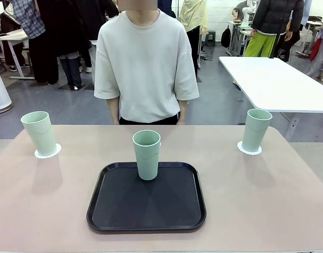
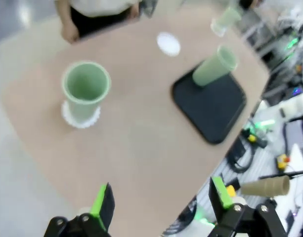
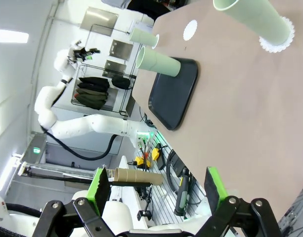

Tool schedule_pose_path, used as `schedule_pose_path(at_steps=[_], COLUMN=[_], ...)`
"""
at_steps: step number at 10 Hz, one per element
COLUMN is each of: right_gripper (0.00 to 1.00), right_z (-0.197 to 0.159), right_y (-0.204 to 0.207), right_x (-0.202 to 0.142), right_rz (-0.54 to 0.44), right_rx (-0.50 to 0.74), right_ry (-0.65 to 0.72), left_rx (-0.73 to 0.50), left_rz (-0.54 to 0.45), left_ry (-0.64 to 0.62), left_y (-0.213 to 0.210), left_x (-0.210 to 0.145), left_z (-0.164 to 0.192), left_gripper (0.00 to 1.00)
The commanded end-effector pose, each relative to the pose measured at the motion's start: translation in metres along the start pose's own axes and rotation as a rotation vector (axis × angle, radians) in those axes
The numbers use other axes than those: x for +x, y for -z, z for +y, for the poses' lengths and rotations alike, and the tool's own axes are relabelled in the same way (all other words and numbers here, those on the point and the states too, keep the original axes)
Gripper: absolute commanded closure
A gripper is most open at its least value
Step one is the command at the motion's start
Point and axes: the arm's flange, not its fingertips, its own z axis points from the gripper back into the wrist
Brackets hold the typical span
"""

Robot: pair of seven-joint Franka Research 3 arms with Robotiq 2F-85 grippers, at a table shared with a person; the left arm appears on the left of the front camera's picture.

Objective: Place coasters on the table and set cups on them.
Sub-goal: Take one Reusable plastic cup from the Flat Tray and place it on a coaster set by the human.

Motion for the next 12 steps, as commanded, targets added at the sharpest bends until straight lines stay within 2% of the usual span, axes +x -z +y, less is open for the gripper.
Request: schedule_pose_path(at_steps=[1,3,5,6,7,9,11,12], right_gripper=[0.00,0.00,0.00,0.00,0.00,0.00,0.00,0.00], right_z=[0.002,0.002,0.002,0.002,0.002,0.002,0.002,0.002], right_y=[0.002,0.002,0.002,0.002,0.002,0.002,0.002,0.002], right_x=[-0.001,-0.001,-0.001,-0.001,-0.001,-0.001,-0.001,-0.001], right_rz=[-0.012,-0.012,-0.012,-0.012,-0.012,-0.012,-0.012,-0.012], right_rx=[0.004,0.004,0.004,0.004,0.004,0.004,0.004,0.004], right_ry=[0.009,0.009,0.009,0.009,0.009,0.009,0.009,0.009], left_rx=[0.097,0.148,0.205,0.215,0.213,0.273,0.370,0.382], left_rz=[0.097,0.171,0.161,0.190,0.247,0.354,0.468,0.489], left_ry=[0.044,0.039,0.093,0.145,0.230,0.318,0.409,0.443], left_y=[0.056,0.100,0.143,0.169,0.199,0.254,0.316,0.336], left_x=[0.030,0.074,0.096,0.103,0.105,0.106,0.092,0.087], left_z=[-0.032,-0.060,-0.089,-0.102,-0.114,-0.126,-0.144,-0.149], left_gripper=[0.00,0.00,0.00,0.00,0.00,0.00,0.00,0.00])
